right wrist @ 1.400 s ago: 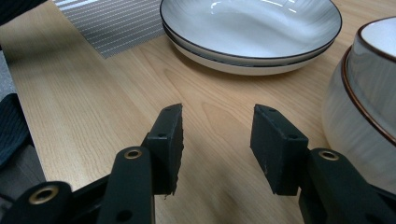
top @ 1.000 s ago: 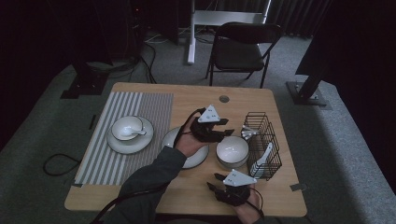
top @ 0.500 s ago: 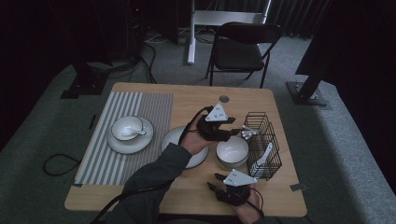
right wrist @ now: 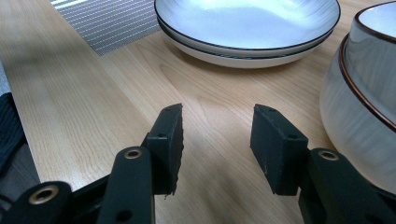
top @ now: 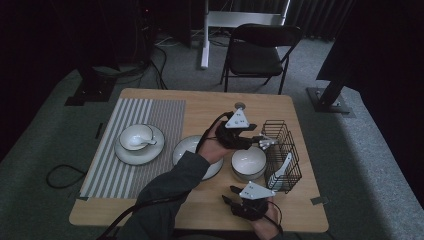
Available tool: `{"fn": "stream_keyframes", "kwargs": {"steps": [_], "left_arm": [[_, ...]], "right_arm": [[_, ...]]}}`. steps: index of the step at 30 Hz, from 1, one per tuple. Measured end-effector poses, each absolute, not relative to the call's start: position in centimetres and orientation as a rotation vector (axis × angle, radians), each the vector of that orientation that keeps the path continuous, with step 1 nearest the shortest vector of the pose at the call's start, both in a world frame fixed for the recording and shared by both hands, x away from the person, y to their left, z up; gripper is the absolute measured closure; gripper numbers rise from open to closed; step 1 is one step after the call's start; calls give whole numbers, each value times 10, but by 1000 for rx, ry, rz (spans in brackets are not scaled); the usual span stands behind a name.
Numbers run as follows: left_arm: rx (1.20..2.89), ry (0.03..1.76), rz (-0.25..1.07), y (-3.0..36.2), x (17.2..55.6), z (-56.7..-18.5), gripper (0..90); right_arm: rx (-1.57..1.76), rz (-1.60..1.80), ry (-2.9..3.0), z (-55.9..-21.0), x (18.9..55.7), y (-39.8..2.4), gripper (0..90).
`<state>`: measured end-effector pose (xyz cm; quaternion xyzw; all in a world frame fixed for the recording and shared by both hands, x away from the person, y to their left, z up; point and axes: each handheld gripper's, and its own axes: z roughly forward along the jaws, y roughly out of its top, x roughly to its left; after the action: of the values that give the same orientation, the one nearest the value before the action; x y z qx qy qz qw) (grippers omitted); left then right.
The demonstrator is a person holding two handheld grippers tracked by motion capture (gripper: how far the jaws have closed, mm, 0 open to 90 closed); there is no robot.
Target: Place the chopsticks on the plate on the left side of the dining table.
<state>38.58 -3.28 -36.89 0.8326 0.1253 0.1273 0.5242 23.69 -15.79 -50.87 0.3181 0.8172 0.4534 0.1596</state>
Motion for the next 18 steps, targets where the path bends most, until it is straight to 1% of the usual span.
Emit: {"fn": "stream_keyframes", "kwargs": {"steps": [5, 12, 18], "left_arm": [[2013, 311, 315, -40, 392, -373, 601], [2032, 324, 304, -54, 402, -382, 712], [2046, 342, 285, -65, 411, -393, 757]], "right_arm": [[909, 1295, 2337, -508, 236, -158, 534], [909, 1298, 2336, -508, 236, -158, 534], [905, 1302, 2332, -507, 236, -159, 534]]}}
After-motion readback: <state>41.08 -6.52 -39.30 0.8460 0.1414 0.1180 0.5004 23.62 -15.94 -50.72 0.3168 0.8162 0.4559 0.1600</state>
